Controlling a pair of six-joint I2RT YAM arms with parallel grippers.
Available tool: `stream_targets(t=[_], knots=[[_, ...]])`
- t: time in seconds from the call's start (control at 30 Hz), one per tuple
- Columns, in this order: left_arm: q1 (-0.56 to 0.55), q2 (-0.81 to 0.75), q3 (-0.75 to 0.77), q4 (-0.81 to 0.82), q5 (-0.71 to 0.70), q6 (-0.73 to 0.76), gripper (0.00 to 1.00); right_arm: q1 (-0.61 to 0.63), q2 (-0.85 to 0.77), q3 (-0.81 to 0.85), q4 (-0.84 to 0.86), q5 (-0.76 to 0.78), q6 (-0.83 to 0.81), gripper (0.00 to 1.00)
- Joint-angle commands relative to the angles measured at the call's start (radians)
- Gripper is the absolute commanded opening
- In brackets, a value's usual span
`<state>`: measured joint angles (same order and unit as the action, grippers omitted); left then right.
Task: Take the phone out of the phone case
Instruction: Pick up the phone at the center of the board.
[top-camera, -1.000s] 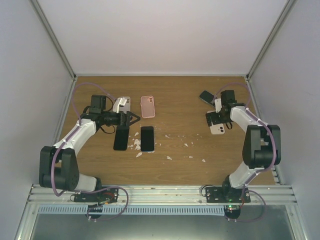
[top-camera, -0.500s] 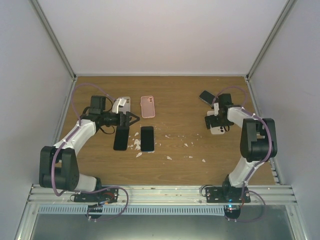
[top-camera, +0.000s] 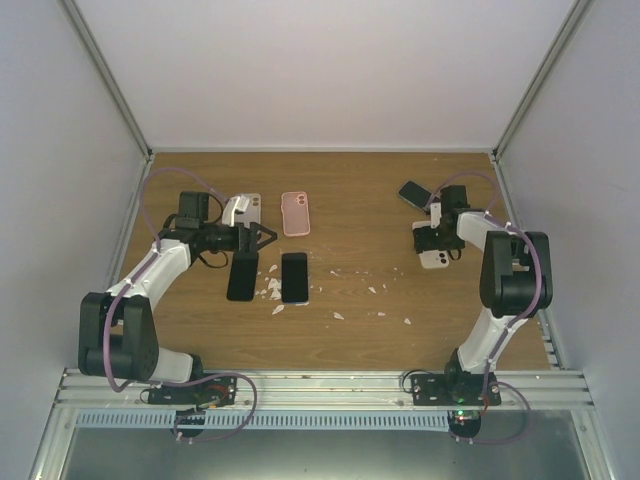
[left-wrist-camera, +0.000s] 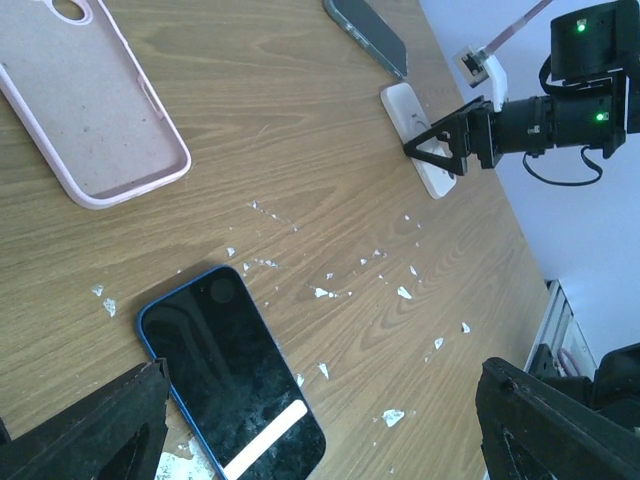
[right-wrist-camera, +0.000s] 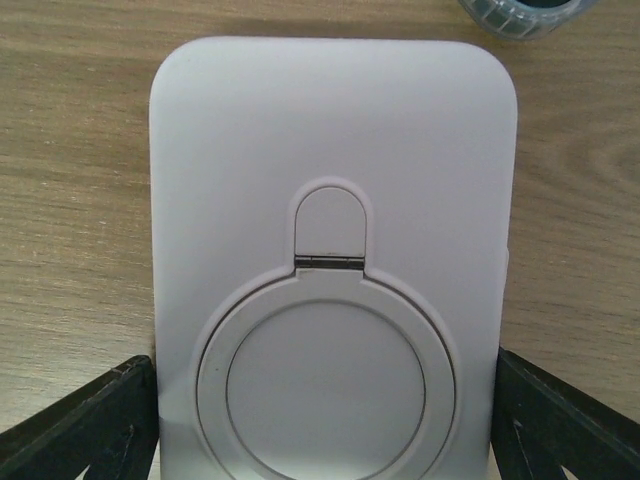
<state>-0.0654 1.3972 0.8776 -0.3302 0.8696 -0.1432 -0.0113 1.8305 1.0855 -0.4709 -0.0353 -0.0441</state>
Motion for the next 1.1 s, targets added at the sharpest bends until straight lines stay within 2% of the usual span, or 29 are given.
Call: stream_targets(t=[0.0,0.2,0.47,0.8,1.07], knots=[[0.011,-0.008,-0.014,0.047,-0.005,-0.002,0.84,-0.015,0.082,-0.030,-0.057,-0.014,0.010,0.85],[0.016,-0.019,-0.023,0.051,-0.005,-0.004,0.84,-0.015,0.062,-0.036,-0.050,0.018,-0.015,0.76],[0.018,-0.021,-0.020,0.055,0.002,-0.004,0.84,0.011,-0.059,-0.049,-0.012,0.085,-0.121,0.62],[0.009,-0.042,-0.030,0.057,0.023,0.011,0.84,0.163,-0.210,-0.090,-0.007,0.040,-0.263,0.61],[-0.065,-0.016,0.001,0.014,0.051,0.102,0.85,0.276,-0.356,-0.182,0.056,0.011,-0.452,0.60]])
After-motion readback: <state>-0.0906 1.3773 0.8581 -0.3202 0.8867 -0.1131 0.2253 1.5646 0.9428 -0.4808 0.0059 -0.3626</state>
